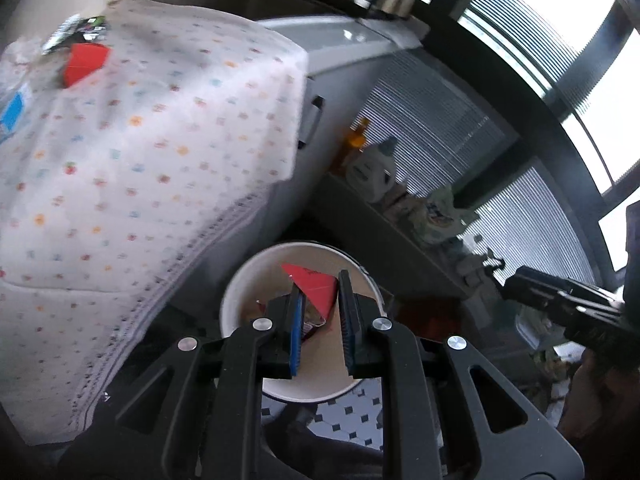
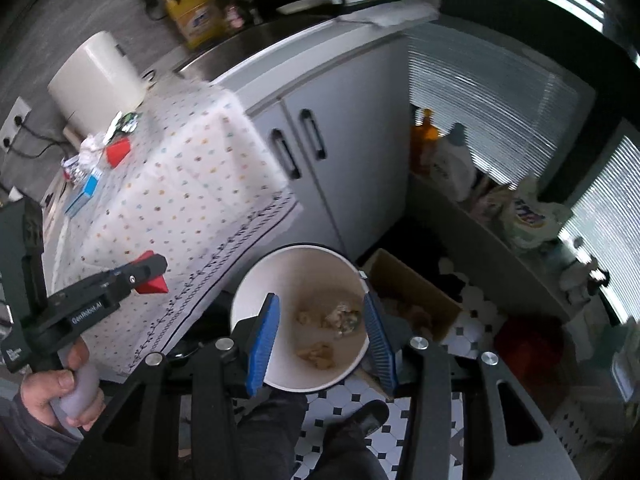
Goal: Collect trash
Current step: 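Open both tools to drop the trash into the white bin, then grasp the foil ball with the left tool while the right tool grasps the red box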
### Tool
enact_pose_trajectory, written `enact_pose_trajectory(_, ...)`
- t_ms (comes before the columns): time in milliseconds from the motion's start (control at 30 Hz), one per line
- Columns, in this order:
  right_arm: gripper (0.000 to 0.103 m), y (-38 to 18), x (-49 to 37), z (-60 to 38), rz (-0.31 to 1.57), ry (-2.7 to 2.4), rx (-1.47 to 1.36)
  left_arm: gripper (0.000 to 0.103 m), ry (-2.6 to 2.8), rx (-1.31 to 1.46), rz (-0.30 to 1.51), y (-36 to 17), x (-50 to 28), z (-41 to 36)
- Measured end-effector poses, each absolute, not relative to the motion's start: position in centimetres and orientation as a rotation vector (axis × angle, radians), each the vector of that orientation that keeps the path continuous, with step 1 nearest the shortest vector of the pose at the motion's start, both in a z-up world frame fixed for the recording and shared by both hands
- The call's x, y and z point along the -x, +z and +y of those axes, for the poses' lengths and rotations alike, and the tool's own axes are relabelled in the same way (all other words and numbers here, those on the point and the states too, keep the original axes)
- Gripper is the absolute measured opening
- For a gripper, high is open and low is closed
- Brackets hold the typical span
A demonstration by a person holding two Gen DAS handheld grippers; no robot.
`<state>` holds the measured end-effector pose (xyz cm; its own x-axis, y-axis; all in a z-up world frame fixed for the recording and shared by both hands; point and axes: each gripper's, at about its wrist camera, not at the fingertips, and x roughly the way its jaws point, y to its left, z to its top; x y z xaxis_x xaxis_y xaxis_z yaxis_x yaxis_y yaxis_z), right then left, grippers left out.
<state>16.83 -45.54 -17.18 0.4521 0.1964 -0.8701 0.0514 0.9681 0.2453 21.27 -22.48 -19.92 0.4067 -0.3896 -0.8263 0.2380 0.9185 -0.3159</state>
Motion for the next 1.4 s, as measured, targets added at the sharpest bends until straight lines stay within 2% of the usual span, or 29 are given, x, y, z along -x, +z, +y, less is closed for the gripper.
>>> enact_pose_trajectory(133,0.045,-16.8,-15.6,-47.3,1.093,0.042,-0.277,0.017,-0.465,0.163,1.115,-20.5,-21.2,-24.5)
enact_pose_trajectory(167,0.046,-16.6,-15.3,-47.6,1.090,0.033,-0.282,0.023,-0.485,0.175,1.119,-20.6,-21.2,-24.7)
enact_pose_trajectory(200,0.048,-16.5,-15.0,-48.0,1.085,0.023,-0.288,0.042,-0.507,0.183,1.127,-20.6,-21.2,-25.1)
enact_pose_trajectory(233,0.048,-16.2,-14.7,-48.4,1.078,0.009,-0.294,0.054,-0.523,0.179,1.127,-20.4,-21.3,-25.5)
enact_pose_trajectory(267,0.048,-16.1,-14.5,-48.7,1.073,0.001,-0.298,0.071,-0.534,0.175,1.112,-20.0,-21.3,-25.6)
enact_pose_trajectory(300,0.048,-15.8,-14.3,-49.0,1.065,-0.009,-0.304,0.078,-0.538,0.176,1.085,-19.4,-21.3,-25.5)
enact_pose_trajectory(500,0.053,-14.5,-14.3,-48.6,1.024,-0.010,-0.315,0.087,-0.487,0.187,1.020,-16.4,-22.6,-22.8)
enact_pose_trajectory(867,0.053,-12.4,-17.1,-44.6,0.971,0.058,-0.299,0.088,-0.381,0.243,0.895,-12.4,-23.5,-15.0)
enact_pose_trajectory(933,0.053,-12.4,-17.7,-43.9,0.970,0.064,-0.297,0.081,-0.350,0.253,0.896,-12.5,-23.7,-13.3)
enact_pose_trajectory(967,0.053,-12.5,-17.8,-43.8,0.972,0.063,-0.299,0.070,-0.339,0.252,0.904,-12.6,-23.7,-12.8)
enact_pose_trajectory(1000,0.053,-12.6,-18.1,-43.6,0.975,0.062,-0.301,0.063,-0.329,0.252,0.920,-12.9,-23.8,-12.0)
enact_pose_trajectory(1400,0.053,-12.4,-21.8,-38.6,0.995,0.119,-0.250,0.063,-0.192,0.308,0.881,-12.6,-24.1,-3.6)
